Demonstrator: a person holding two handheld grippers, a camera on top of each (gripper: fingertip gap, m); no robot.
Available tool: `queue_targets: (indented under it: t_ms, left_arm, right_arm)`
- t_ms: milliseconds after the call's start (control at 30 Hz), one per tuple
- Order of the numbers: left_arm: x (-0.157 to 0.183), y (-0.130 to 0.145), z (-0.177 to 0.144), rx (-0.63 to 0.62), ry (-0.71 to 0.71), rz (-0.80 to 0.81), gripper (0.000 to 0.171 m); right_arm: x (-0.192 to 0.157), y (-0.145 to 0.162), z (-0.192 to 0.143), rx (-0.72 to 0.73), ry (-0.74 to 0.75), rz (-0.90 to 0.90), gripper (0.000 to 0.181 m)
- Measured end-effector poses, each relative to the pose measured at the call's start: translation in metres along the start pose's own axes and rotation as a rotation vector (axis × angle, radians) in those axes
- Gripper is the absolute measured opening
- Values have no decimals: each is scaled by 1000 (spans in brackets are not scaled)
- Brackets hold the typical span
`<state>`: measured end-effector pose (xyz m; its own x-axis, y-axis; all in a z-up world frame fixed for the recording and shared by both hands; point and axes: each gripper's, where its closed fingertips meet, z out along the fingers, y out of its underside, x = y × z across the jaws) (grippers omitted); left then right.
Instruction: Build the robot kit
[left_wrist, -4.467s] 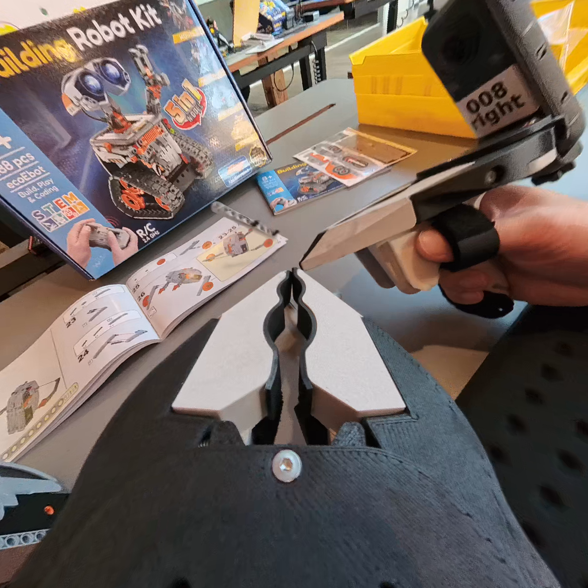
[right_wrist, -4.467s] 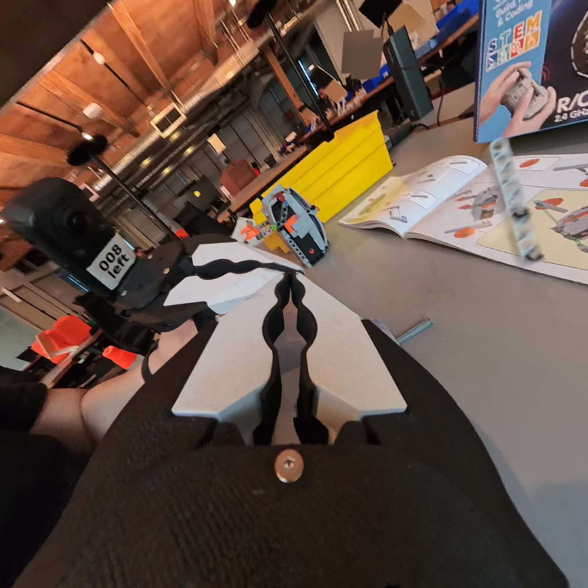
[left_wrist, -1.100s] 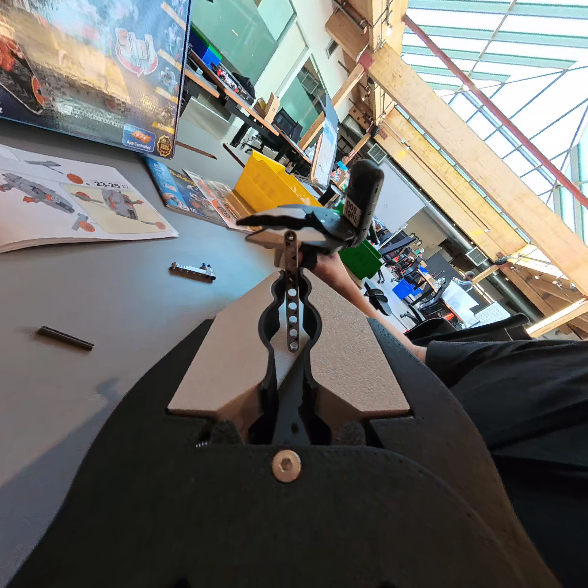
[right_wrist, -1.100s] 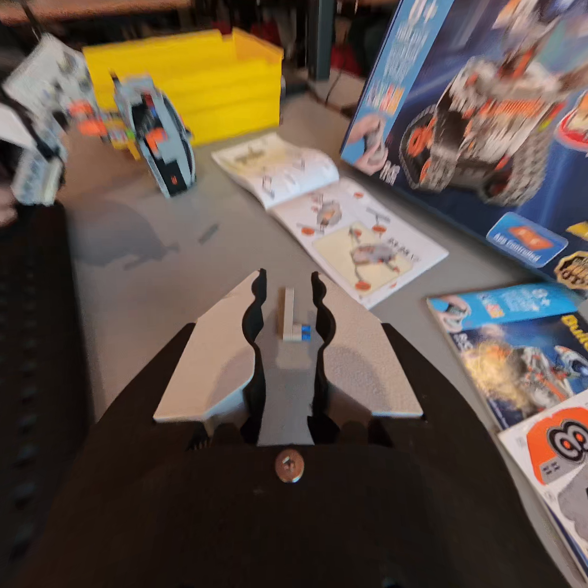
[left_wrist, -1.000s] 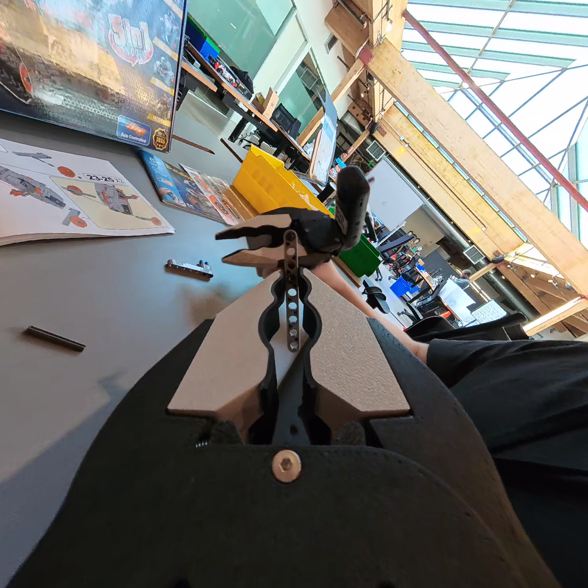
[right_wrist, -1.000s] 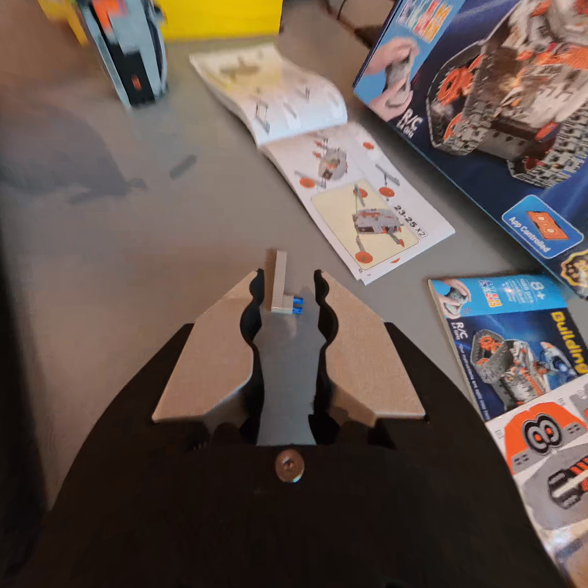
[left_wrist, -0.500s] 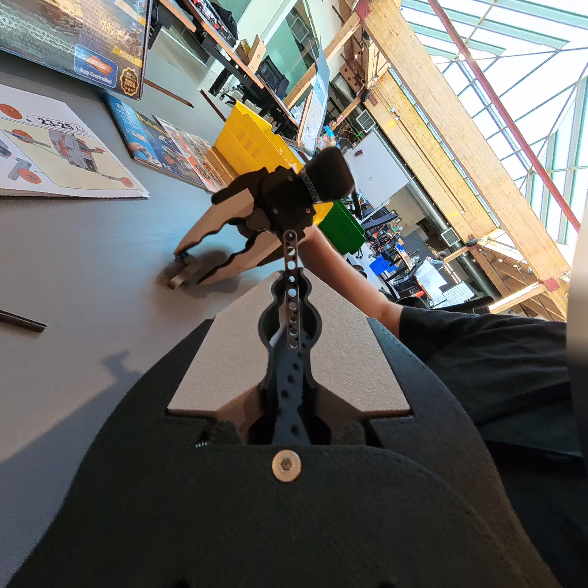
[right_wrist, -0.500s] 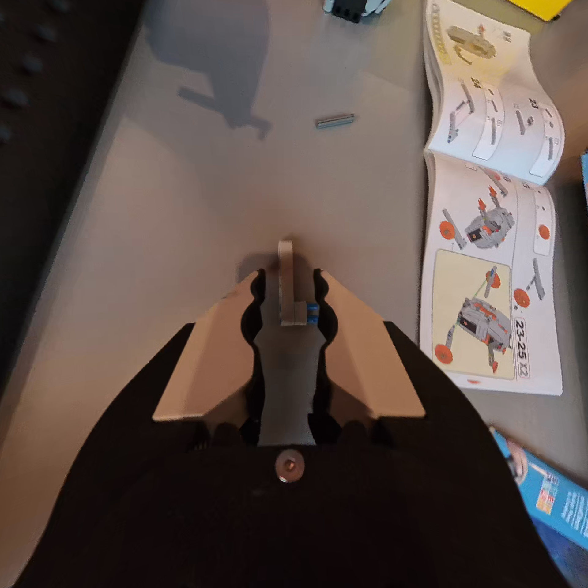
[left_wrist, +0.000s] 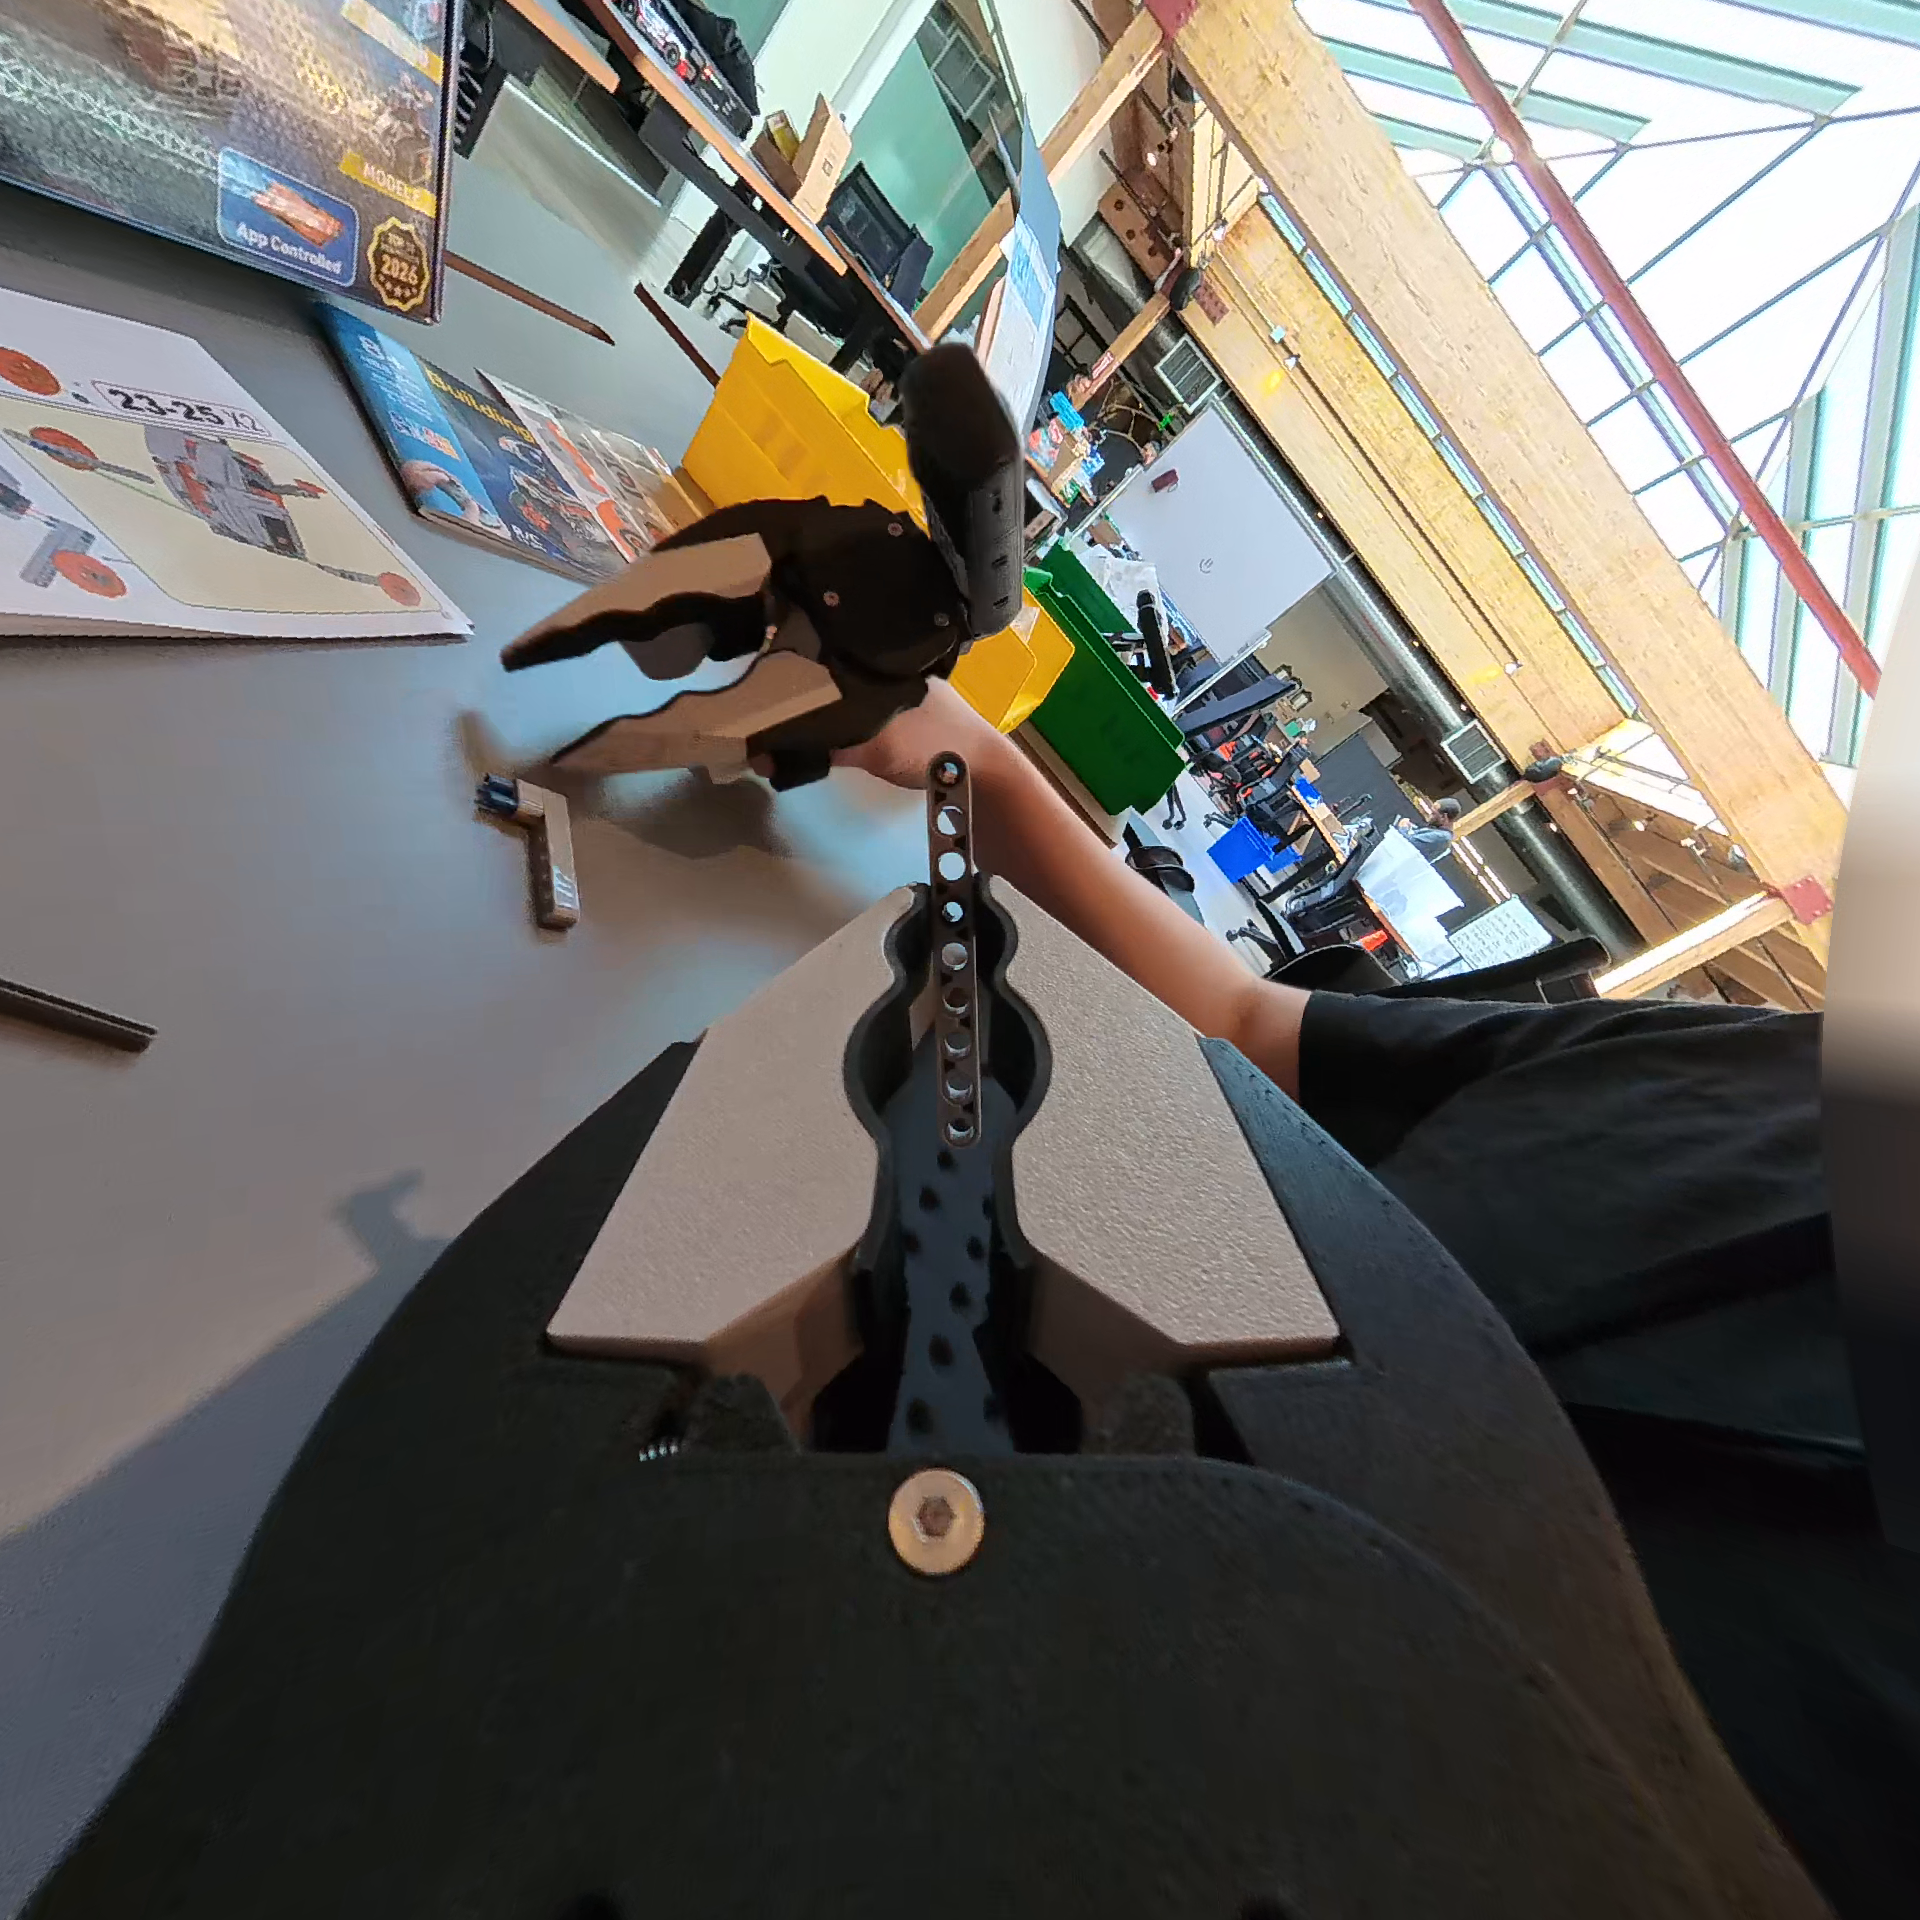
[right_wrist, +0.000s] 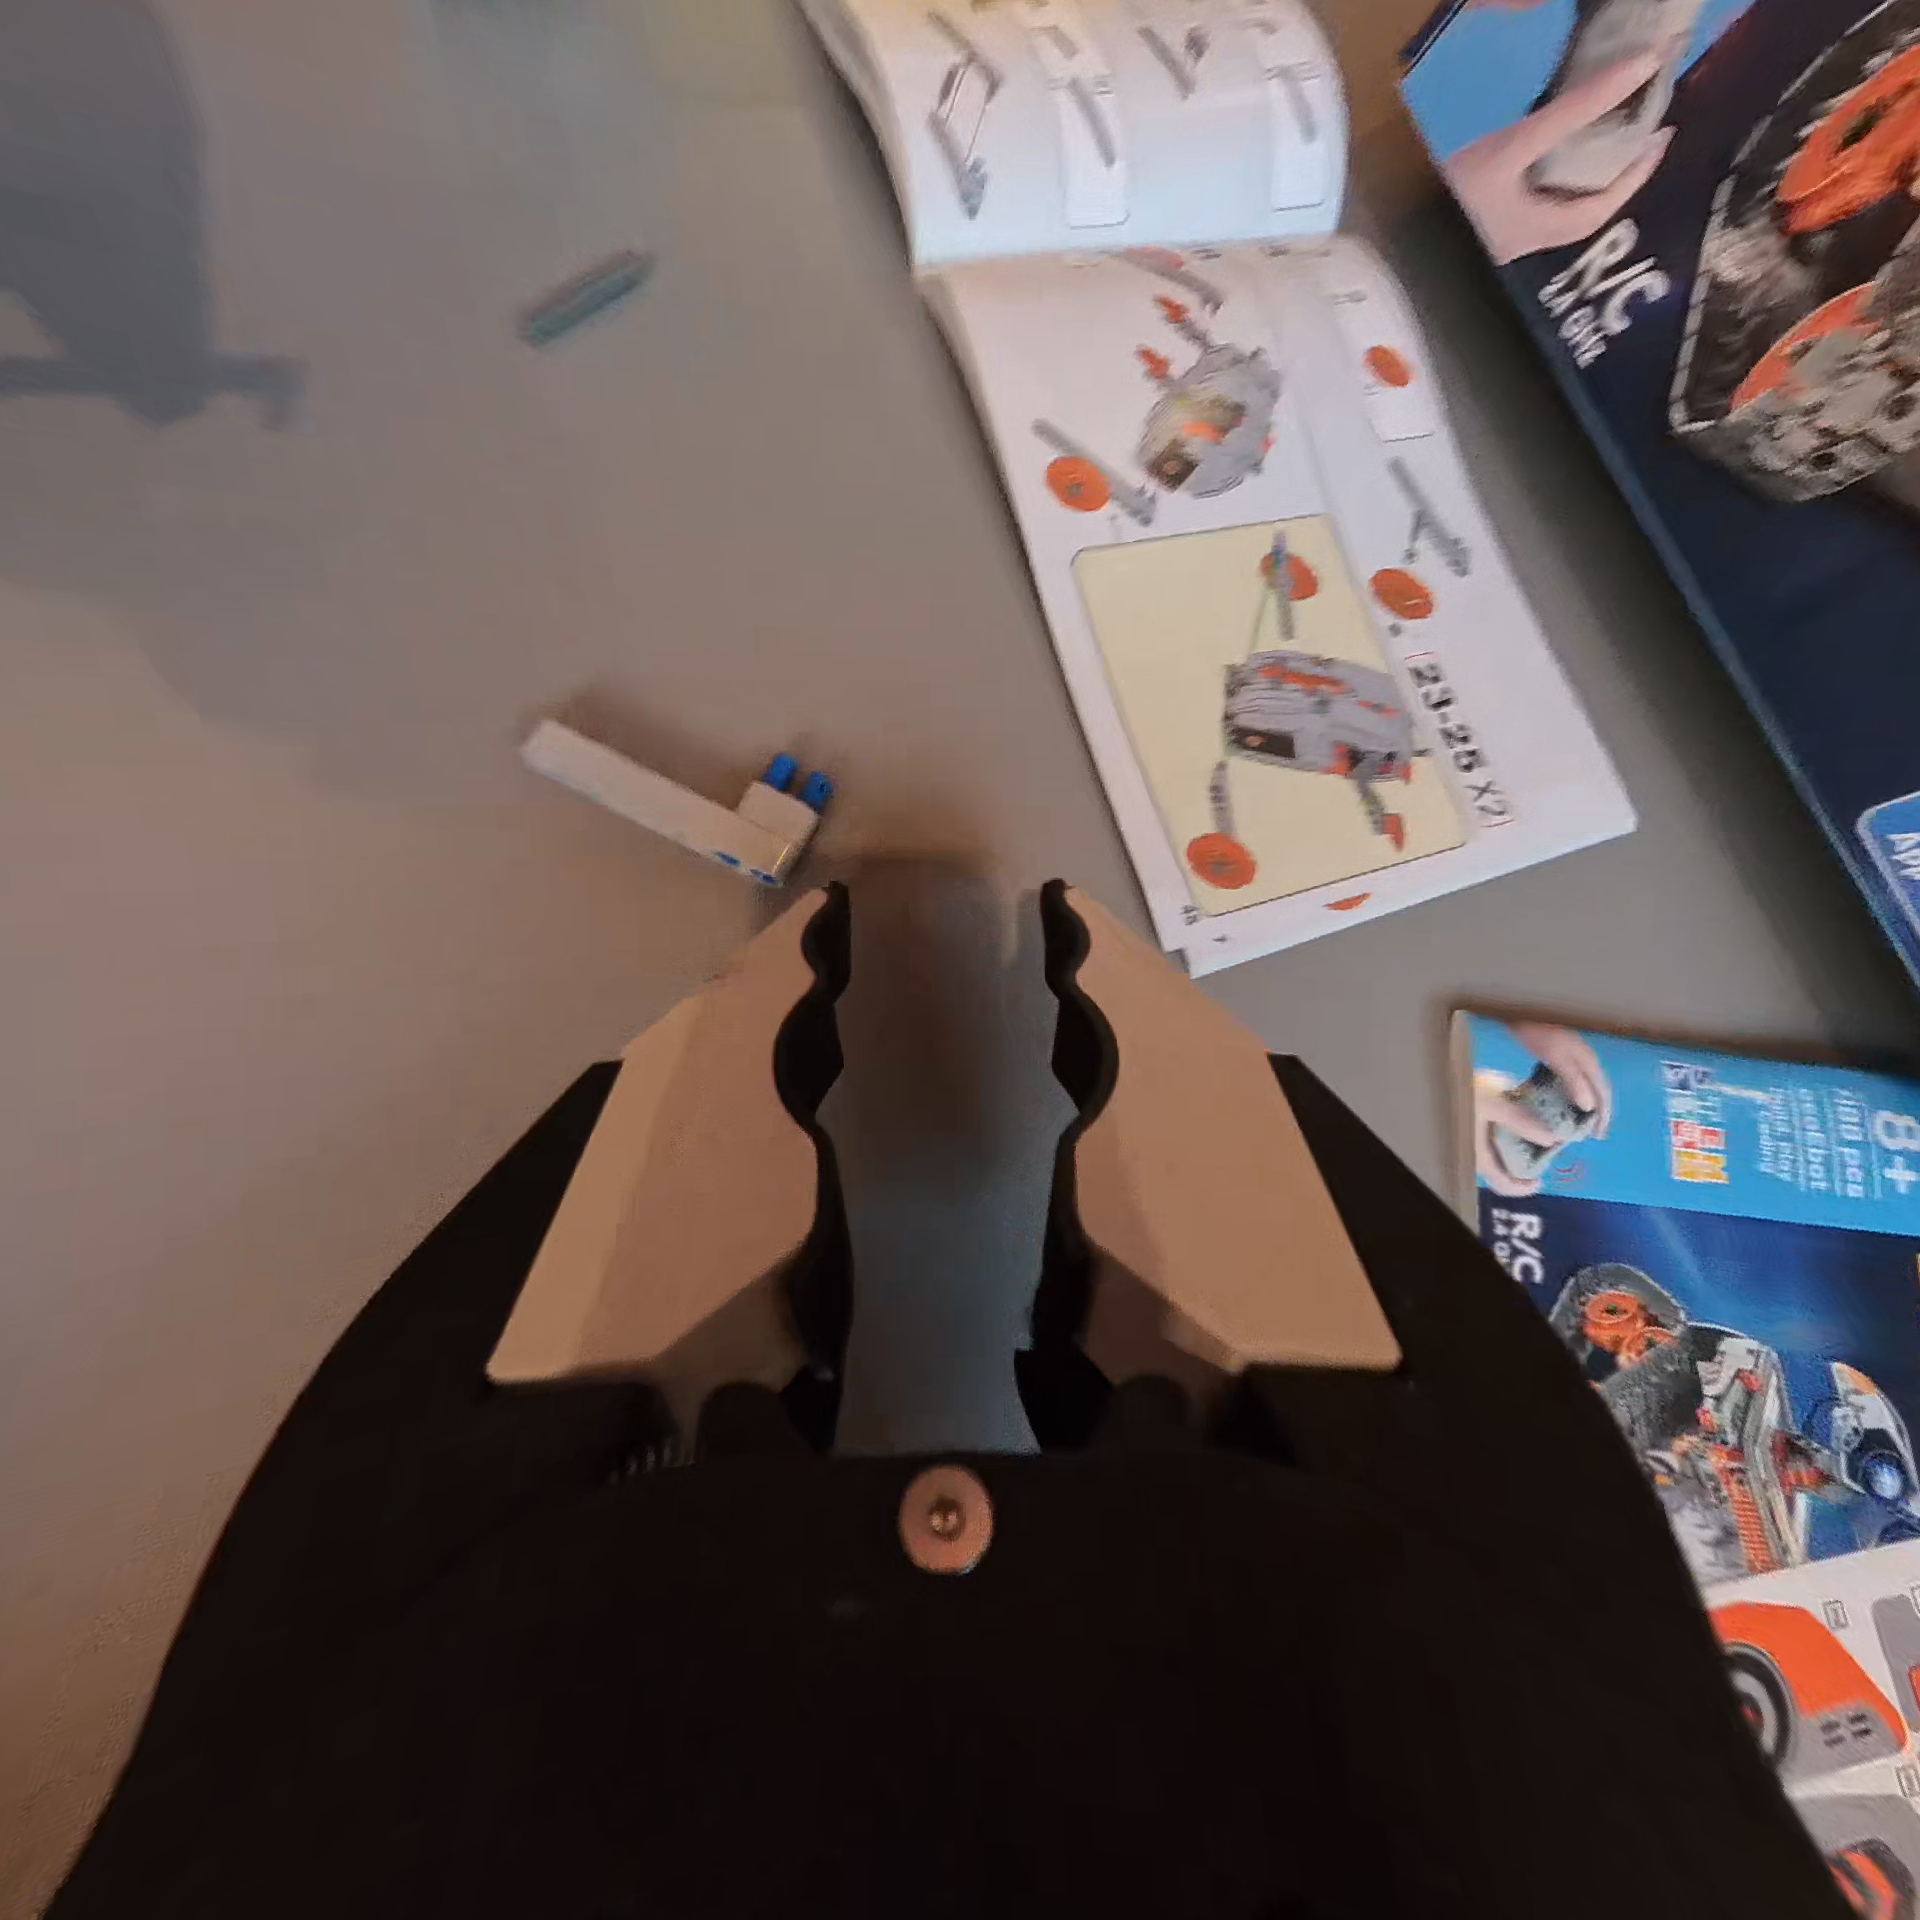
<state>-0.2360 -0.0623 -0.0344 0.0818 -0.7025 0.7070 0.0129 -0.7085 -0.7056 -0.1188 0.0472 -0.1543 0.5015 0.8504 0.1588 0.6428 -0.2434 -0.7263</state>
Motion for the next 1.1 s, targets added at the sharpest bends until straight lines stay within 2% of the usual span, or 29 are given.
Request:
queue_targets:
  t_ms: [100, 167, 233, 300, 367, 500, 533, 567, 600, 700, 867, 933, 967, 1000, 1033, 1100]
  left_arm:
    - [-8, 2, 0, 11, -17, -31, 5]
    - [-16, 2, 1, 26, -45, -55, 5]
    - [-28, 2, 0, 34, -108, -58, 5]
    - [-36, 1, -1, 41, -168, -41, 5]
    - [-37, 1, -1, 44, -178, -37, 5]
    - [-35, 2, 3, 30, -168, -38, 6]
    - [-35, 3, 4, 26, -168, -39, 6]
    - [-35, 4, 6, 22, -166, -44, 6]
    - [-36, 5, 8, 18, -164, -52, 6]
    - [-41, 7, 11, 8, -175, -73, 6]
    - [-61, 18, 19, -48, -219, -145, 5]
    - [-62, 25, 24, -82, -204, -183, 5]
    - [-61, 27, 27, -92, -193, -193, 5]
    - [-60, 29, 29, -97, -187, -193, 6]
    - [-59, 30, 32, -102, -184, -188, 6]
    - [-54, 31, 36, -107, -172, -165, 5]
  right_arm:
    - [-9, -9, -2, 52, -43, 56, 33]
    - [-19, -5, -3, 36, -68, 75, 36]
    - [-22, -2, -5, 22, -41, 143, 48]
    - [-29, -9, -7, 46, -13, 299, 68]
    - [-42, -17, -4, 73, 24, 392, 75]
    - [-50, -8, 9, -37, 172, 305, 71]
    - [-49, -11, 11, -28, 187, 291, 69]
    - [-49, -13, 12, -20, 182, 293, 66]
    - [-50, -13, 14, -23, 167, 302, 54]
    - [-50, -13, 15, -20, 128, 336, 55]
    - [-75, -17, 12, 42, -68, 149, 55]
    - [-73, -18, 10, 63, -51, 62, 56]
    - [-73, -23, 6, 87, -45, 45, 71]
    - [-76, -33, 0, 142, -64, 40, 75]
    - [-82, -49, -9, 233, -96, 43, 71]
    - [-97, -80, -30, 408, -192, 63, 46]
